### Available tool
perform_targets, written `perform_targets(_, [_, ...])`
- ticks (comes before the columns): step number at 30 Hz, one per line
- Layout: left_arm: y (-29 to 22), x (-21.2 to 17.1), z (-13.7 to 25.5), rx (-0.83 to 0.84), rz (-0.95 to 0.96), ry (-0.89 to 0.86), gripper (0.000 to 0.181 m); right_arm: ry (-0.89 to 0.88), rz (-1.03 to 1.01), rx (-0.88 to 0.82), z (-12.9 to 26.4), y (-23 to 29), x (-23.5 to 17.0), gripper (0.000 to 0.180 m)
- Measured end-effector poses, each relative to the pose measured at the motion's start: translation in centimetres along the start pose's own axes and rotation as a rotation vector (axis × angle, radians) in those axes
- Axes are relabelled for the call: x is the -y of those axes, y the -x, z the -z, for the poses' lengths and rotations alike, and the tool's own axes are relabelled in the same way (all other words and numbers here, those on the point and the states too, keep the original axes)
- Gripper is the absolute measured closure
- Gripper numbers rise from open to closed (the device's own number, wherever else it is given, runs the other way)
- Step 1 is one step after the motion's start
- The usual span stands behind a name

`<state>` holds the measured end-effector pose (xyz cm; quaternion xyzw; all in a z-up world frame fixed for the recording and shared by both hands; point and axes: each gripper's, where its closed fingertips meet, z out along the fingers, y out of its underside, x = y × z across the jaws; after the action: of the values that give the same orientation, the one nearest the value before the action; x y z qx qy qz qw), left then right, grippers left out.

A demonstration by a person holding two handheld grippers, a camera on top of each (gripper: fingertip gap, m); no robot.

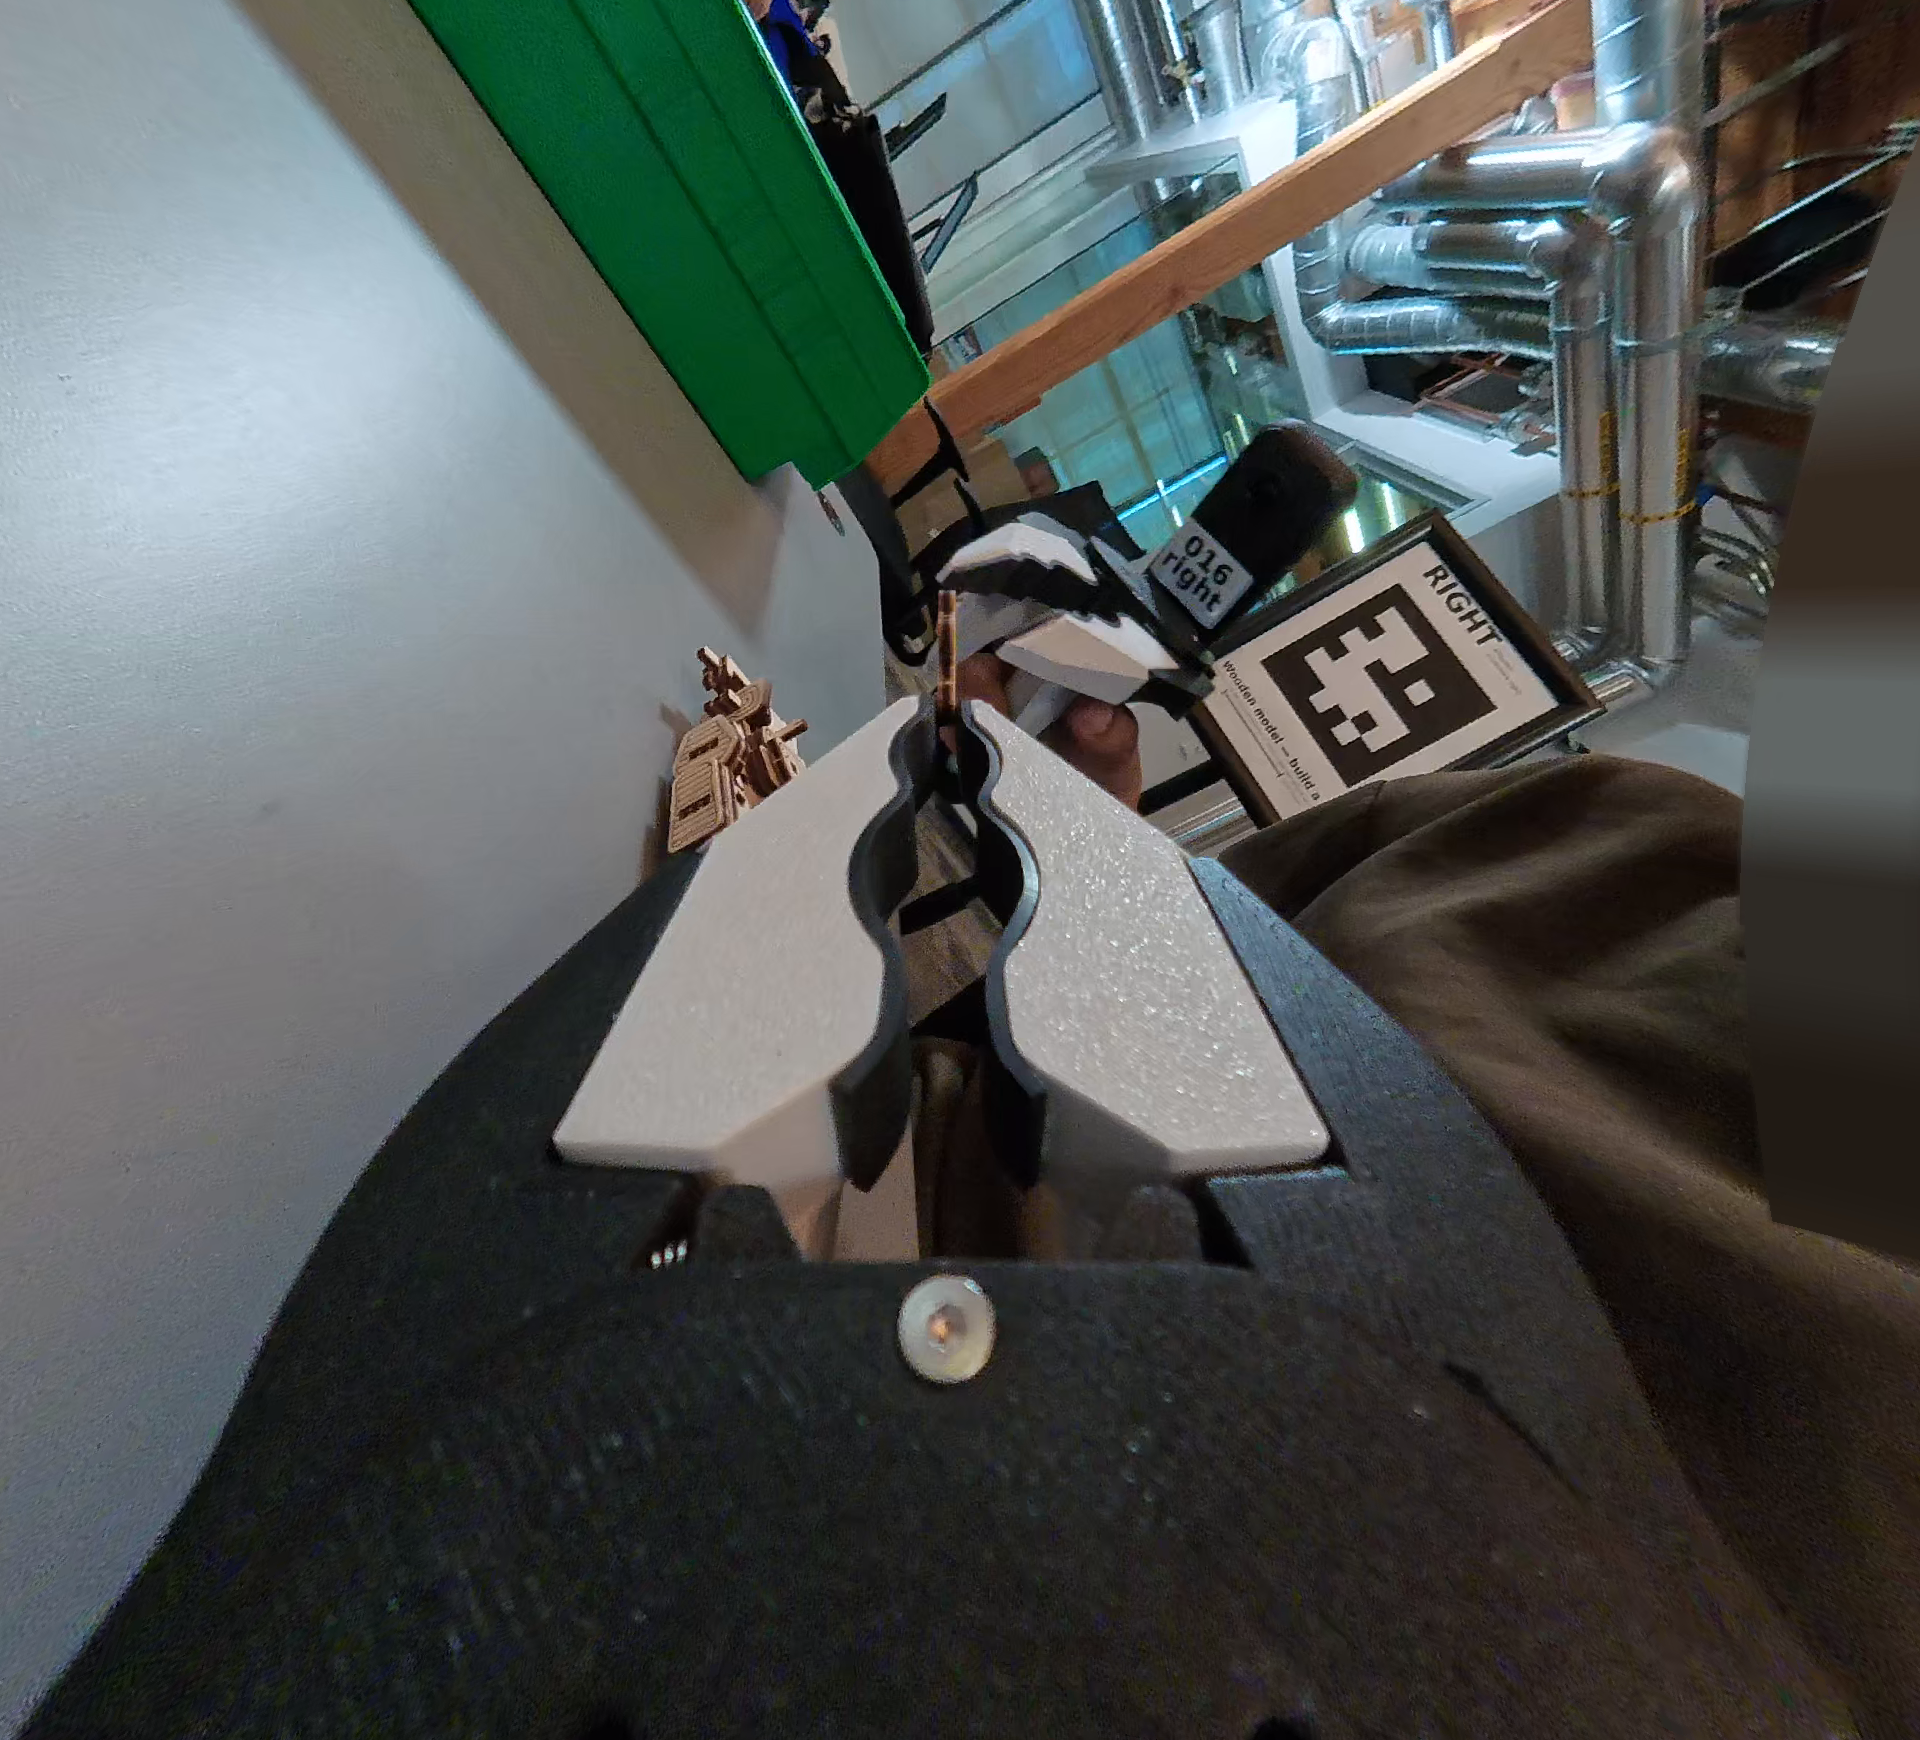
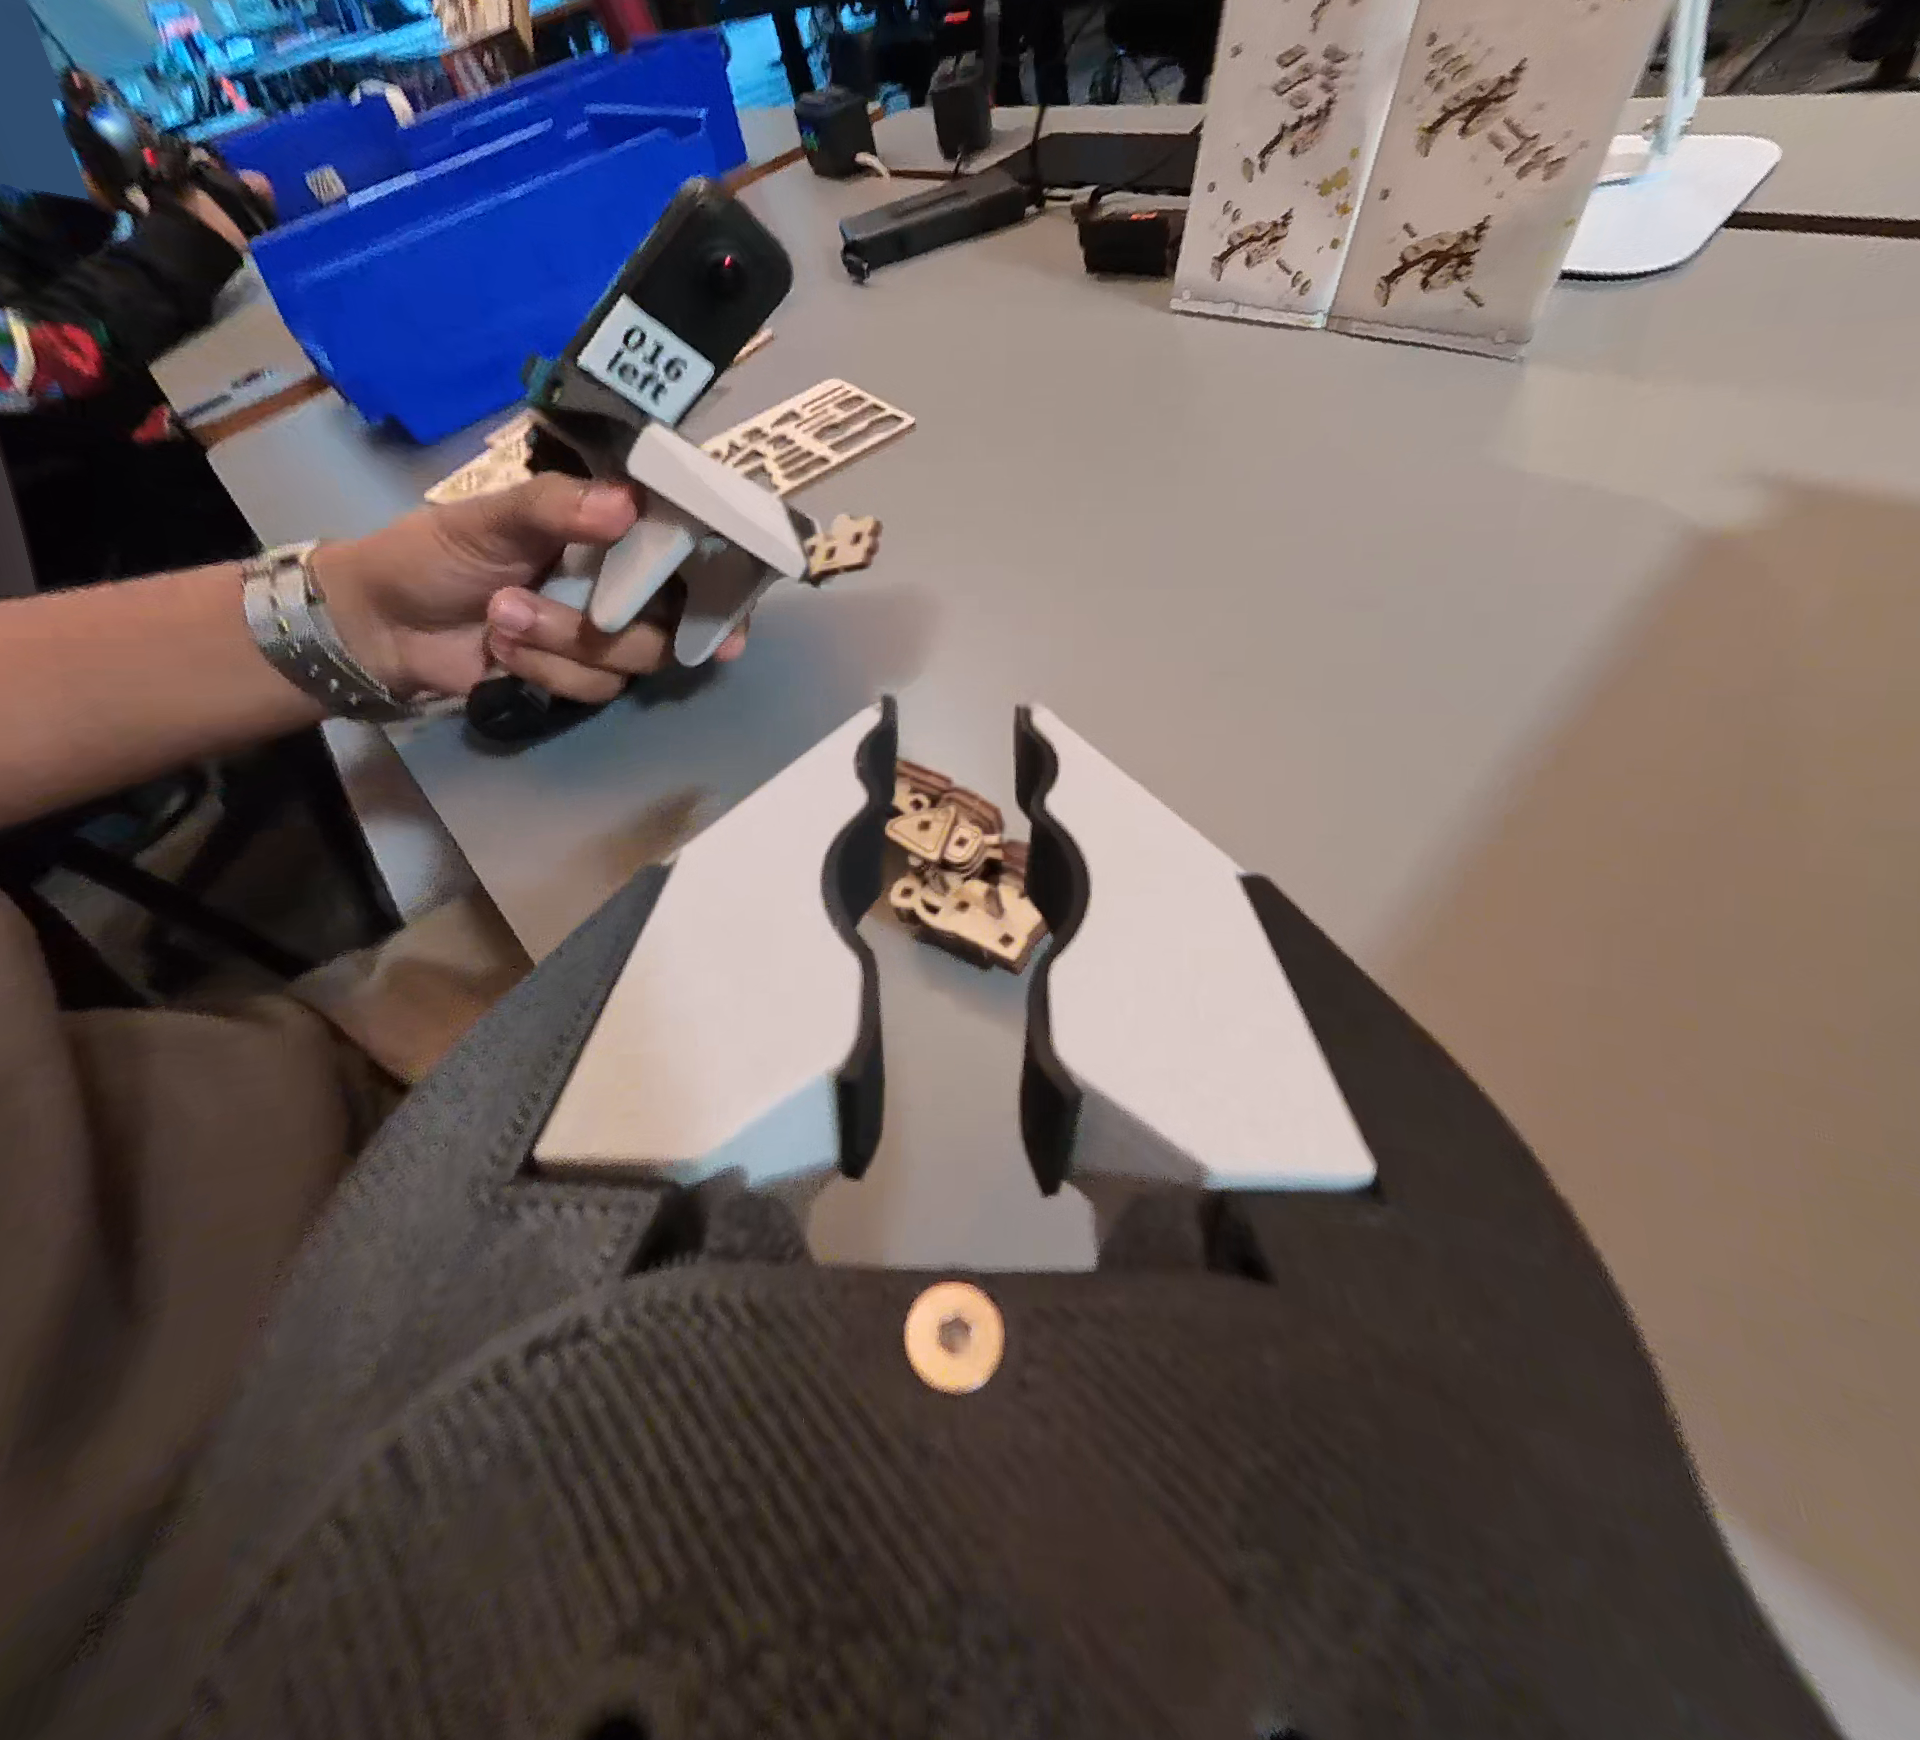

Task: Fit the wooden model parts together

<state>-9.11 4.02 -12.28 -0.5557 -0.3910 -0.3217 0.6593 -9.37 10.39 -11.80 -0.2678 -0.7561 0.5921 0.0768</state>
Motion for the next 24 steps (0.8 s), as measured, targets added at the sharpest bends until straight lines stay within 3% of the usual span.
perform_targets(1, [0.1, -0.1, -0.1, 0.009, -0.006, 0.006, 0.181, 0.015, 0.029, 0.002, -0.2, 0.3, -0.2, 0.159])
perform_targets(8, [0.1, -2.5, -1.5, 0.057, -0.048, 0.140, 0.181, 0.051, 0.227, 0.032, -0.9, 2.7, -0.6, 0.155])
perform_targets(16, [-0.4, -5.2, -2.1, 0.075, -0.034, 0.308, 0.181, 0.148, 0.631, 0.023, -1.0, 4.7, -2.3, 0.154])
perform_targets(24, [-0.7, -7.0, -2.8, 0.075, -0.030, 0.384, 0.181, 0.209, 0.692, 0.053, -1.1, 5.1, -3.6, 0.157])
